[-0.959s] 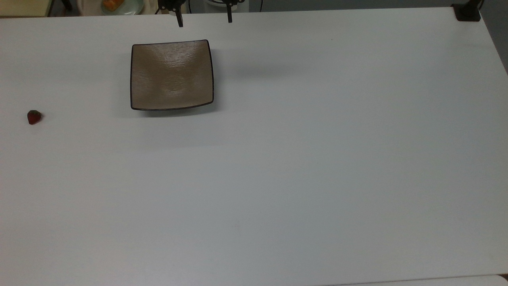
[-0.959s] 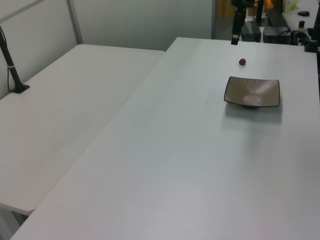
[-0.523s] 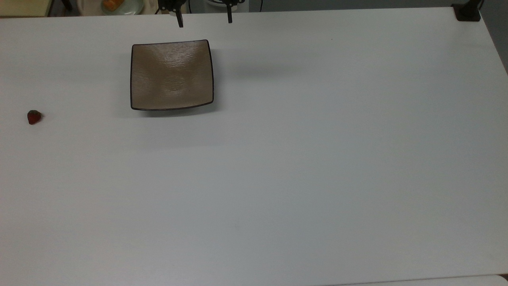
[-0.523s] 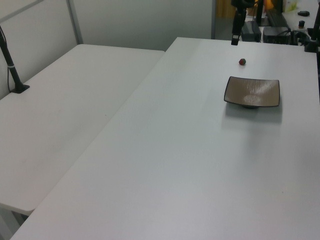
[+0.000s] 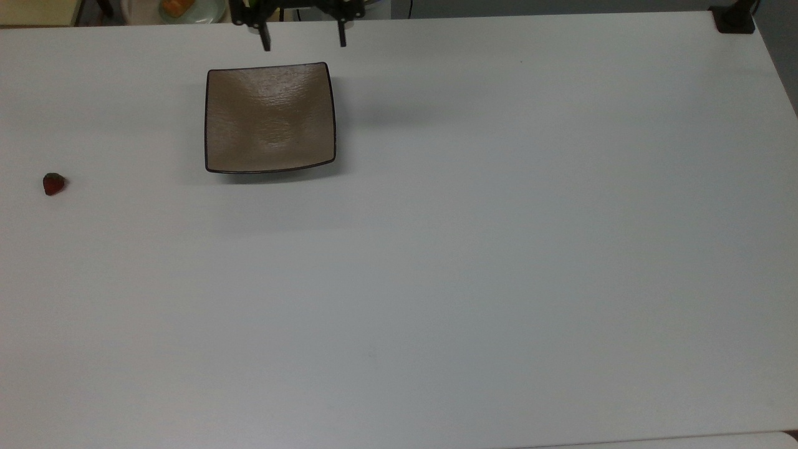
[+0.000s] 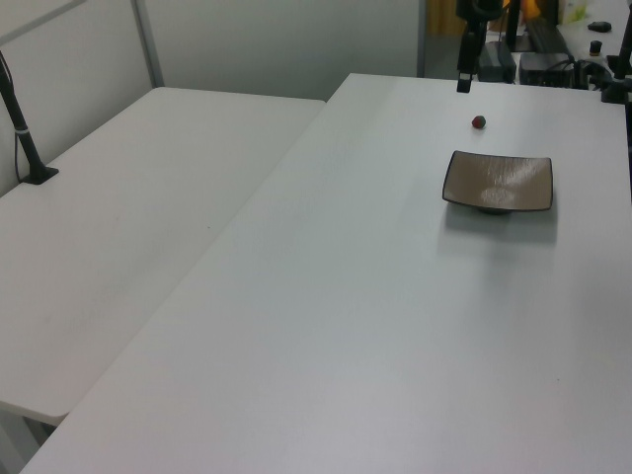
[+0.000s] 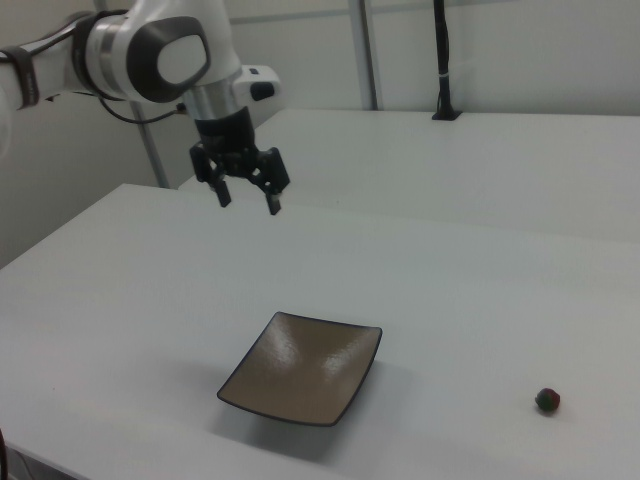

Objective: Strawberries on a ceramic plate
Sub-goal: 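Move the open gripper over to the red strawberry and lower it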

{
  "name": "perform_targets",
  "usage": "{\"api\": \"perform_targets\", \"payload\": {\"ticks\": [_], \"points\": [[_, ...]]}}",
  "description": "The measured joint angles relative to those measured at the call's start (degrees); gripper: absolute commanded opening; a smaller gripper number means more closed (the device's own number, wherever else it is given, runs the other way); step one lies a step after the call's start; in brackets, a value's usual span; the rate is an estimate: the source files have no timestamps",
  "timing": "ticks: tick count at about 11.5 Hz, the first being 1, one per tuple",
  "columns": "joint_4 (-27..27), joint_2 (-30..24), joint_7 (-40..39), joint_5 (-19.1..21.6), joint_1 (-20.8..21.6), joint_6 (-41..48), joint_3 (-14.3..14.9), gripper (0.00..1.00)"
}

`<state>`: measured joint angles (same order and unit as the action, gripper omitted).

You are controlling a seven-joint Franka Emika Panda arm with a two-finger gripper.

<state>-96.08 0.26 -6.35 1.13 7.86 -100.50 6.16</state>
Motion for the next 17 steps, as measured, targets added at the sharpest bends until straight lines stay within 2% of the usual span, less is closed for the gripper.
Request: {"api": "perform_targets", "payload": {"ticks": [3,8,13,17], "points": [[4.1,3.3,-0.5,-0.2,-6.0,-0.6,0.3,1.00],[14.5,14.4,-10.9,-0.2,-18.1,-1.6,0.6,1.00],[15.9,24.3,-18.1,-0.2,-26.4,-11.6,0.7,1.00],[15.9,31.5,-20.7,-0.2,-28.9,-20.3,0.7,1.00]]}}
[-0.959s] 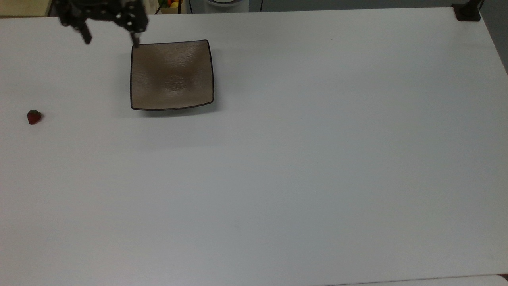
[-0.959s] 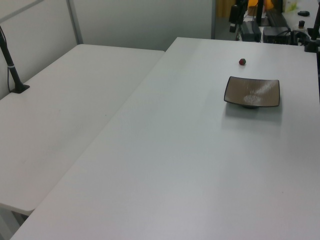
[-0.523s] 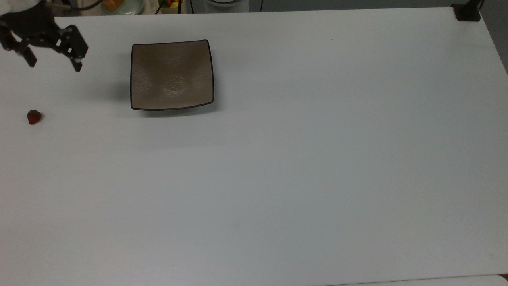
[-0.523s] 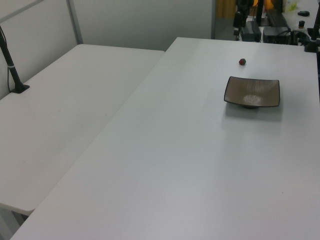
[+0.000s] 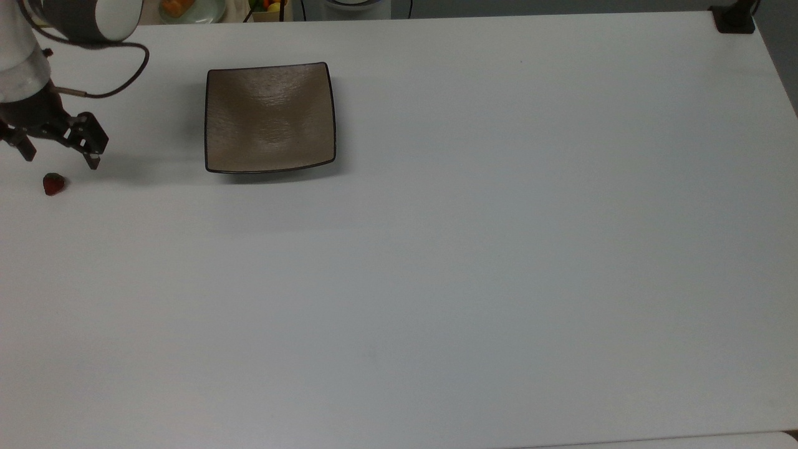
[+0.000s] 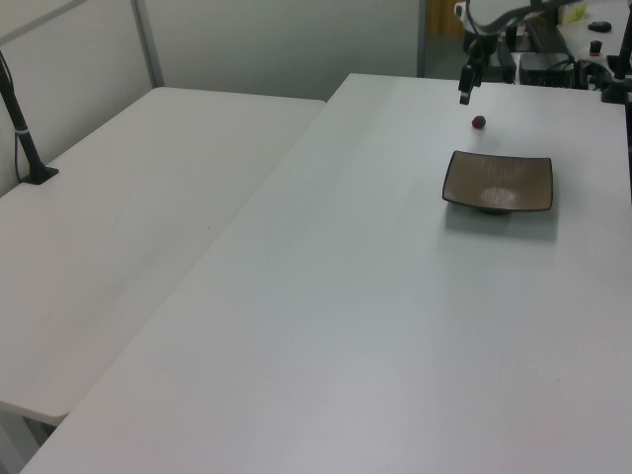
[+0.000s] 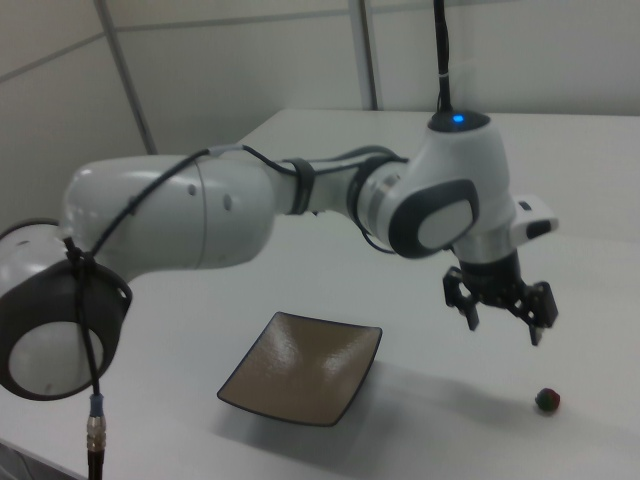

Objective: Strawberries on a ceramic plate
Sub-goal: 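Move the open gripper over to the red strawberry and lower it, then close the gripper on the red strawberry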

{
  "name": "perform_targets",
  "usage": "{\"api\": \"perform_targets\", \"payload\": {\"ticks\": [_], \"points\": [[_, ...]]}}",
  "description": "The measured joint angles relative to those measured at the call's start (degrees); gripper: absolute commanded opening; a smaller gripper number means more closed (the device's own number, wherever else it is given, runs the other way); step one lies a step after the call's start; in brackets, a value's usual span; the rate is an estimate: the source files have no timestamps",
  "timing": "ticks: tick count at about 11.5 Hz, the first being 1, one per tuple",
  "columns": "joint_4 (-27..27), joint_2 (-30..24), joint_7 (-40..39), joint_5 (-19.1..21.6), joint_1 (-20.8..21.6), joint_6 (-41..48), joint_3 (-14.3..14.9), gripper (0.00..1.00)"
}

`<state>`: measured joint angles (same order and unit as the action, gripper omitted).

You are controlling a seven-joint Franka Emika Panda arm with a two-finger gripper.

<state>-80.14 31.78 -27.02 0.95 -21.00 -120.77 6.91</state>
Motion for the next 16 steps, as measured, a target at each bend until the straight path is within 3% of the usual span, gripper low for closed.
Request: {"api": "perform_targets", "payload": {"ticks": [7,10,12,13,16], "points": [[-0.2,6.5,-2.1,-0.5,-2.3,-7.7,0.0,0.96],[-0.2,7.6,-3.6,-1.2,-3.2,-9.2,0.1,0.66],[-0.4,7.7,-7.3,-1.3,-3.6,-9.2,0.1,0.25],[-0.5,7.8,-8.3,-1.3,-3.7,-9.2,0.1,0.11],[-0.5,7.8,-9.1,-1.4,-3.7,-9.3,0.1,0.06]]}}
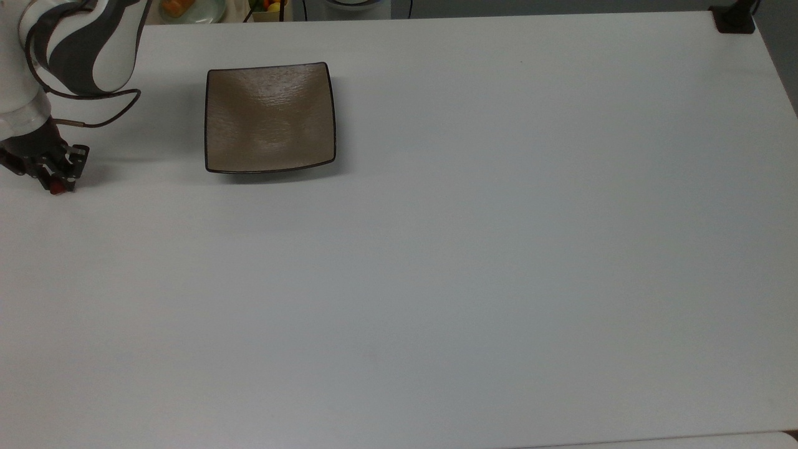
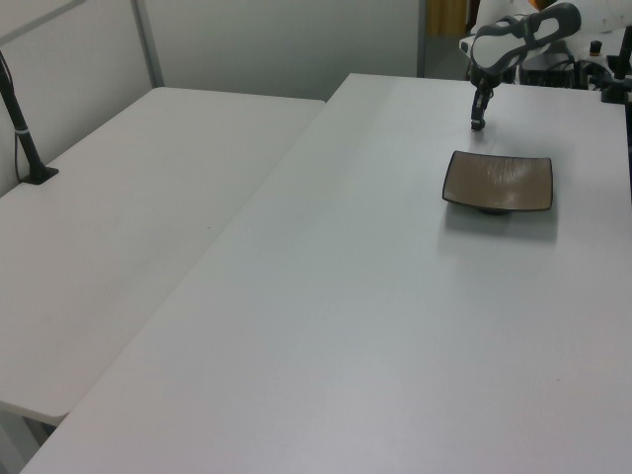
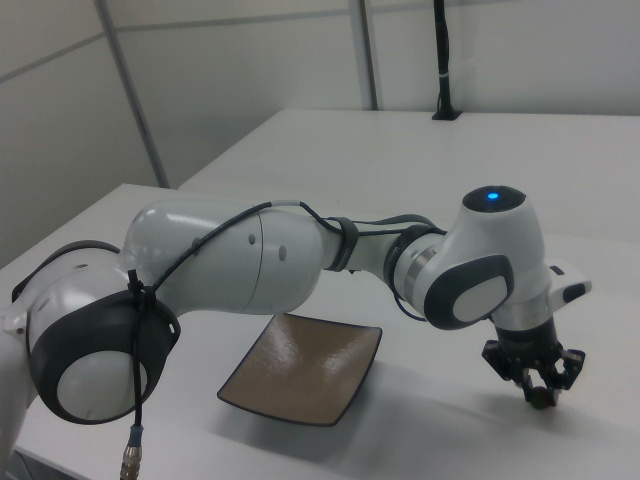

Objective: Strawberries on a ceramic plate
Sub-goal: 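Close the gripper on the red strawberry, then lift the strawberry and carry it toward the brown plate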

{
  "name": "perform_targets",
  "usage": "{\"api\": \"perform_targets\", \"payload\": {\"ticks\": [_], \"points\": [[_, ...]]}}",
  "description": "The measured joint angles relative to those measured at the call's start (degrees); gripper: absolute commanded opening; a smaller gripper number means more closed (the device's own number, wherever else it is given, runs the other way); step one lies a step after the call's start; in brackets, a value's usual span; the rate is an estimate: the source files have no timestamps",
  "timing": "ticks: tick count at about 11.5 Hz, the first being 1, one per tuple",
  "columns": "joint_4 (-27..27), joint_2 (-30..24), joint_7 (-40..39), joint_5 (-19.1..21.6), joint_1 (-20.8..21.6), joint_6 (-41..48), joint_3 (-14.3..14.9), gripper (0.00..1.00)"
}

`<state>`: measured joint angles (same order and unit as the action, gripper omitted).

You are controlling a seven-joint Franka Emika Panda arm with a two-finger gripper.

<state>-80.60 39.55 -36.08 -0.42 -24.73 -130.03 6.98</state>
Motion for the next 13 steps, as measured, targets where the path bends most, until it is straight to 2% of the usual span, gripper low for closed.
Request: {"api": "perform_targets", "payload": {"ticks": [4,6,9,13], "points": [[0.3,-0.6,-0.1,0.0,0.1,0.0,0.0,0.06],[0.3,-3.2,-0.3,0.0,0.6,1.8,0.0,0.06],[0.3,-9.8,-0.6,0.0,2.2,10.8,-0.1,0.07],[-0.2,-18.1,-0.6,0.1,7.9,25.7,-0.4,0.07]]}}
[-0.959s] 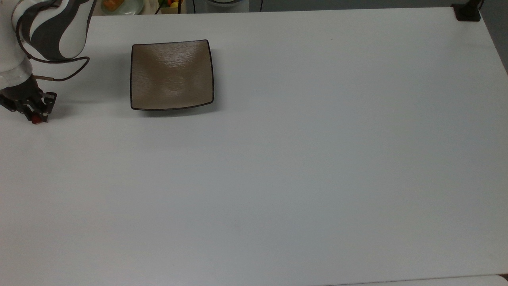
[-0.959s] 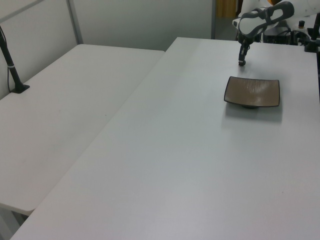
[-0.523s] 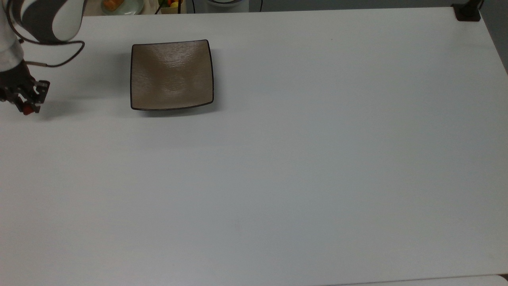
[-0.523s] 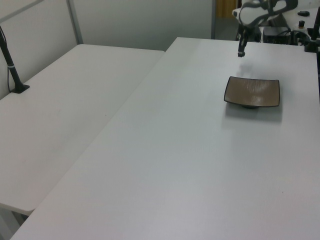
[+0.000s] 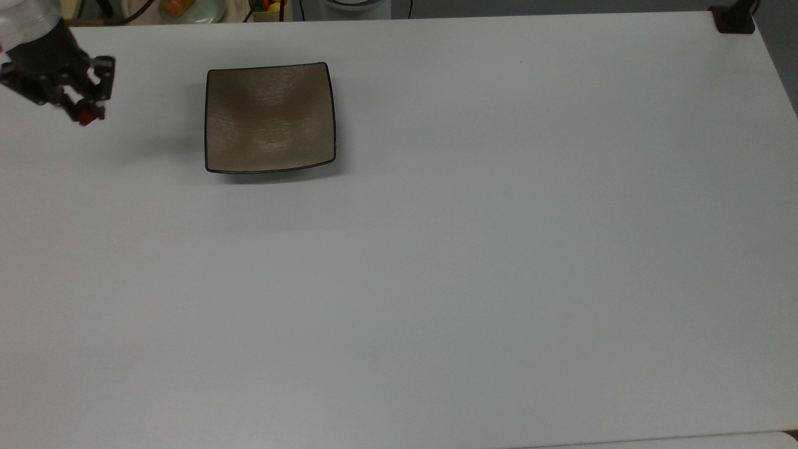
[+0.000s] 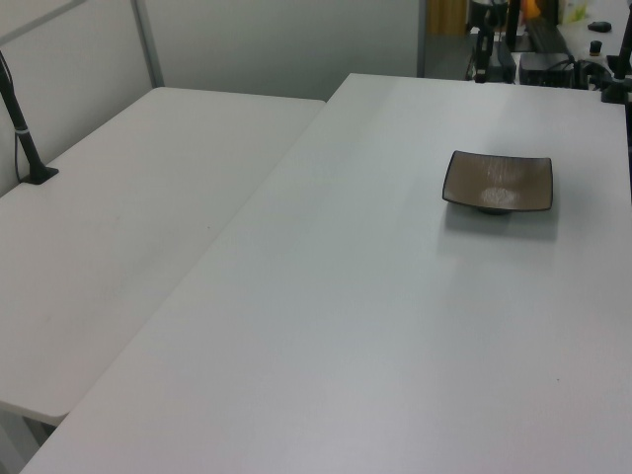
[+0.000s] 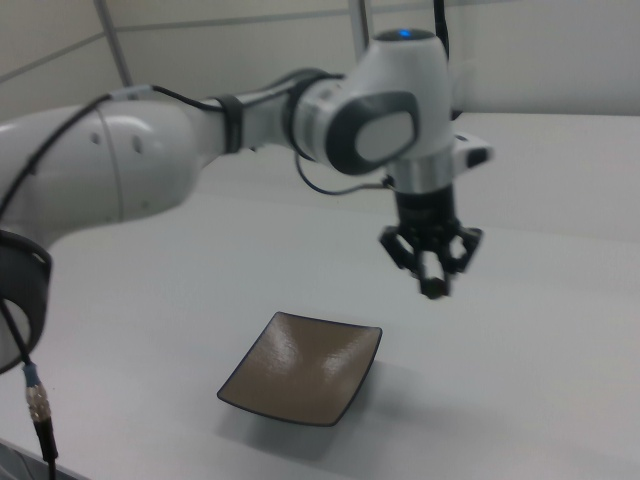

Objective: Strawberries on a ceramic plate
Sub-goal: 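Lift the strawberry and carry it toward the brown plate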

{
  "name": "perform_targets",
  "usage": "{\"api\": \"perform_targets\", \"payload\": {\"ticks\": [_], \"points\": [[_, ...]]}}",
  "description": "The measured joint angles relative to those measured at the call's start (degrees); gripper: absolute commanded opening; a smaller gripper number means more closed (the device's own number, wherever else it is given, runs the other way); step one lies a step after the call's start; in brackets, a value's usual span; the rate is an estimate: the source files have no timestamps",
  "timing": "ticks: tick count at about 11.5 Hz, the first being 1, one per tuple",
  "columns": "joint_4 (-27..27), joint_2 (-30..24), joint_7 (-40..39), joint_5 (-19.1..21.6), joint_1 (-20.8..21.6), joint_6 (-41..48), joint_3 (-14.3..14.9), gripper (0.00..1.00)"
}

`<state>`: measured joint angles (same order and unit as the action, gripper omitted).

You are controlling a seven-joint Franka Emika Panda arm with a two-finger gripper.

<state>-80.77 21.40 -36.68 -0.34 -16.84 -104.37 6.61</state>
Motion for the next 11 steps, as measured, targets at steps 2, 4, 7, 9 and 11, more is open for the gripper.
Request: {"api": "perform_targets", "payload": {"ticks": [2,4,7,9,11], "points": [[-2.3,-4.1,0.0,0.2,3.1,4.9,-0.2,0.07],[-5.3,-7.8,1.3,0.6,6.2,8.3,-0.4,0.07],[-10.2,-12.2,6.4,0.7,10.7,10.4,-0.7,0.09],[-14.8,-13.8,9.4,0.7,13.0,10.5,-0.7,0.09],[-18.8,-14.0,11.6,0.7,13.6,10.2,-0.7,0.09]]}}
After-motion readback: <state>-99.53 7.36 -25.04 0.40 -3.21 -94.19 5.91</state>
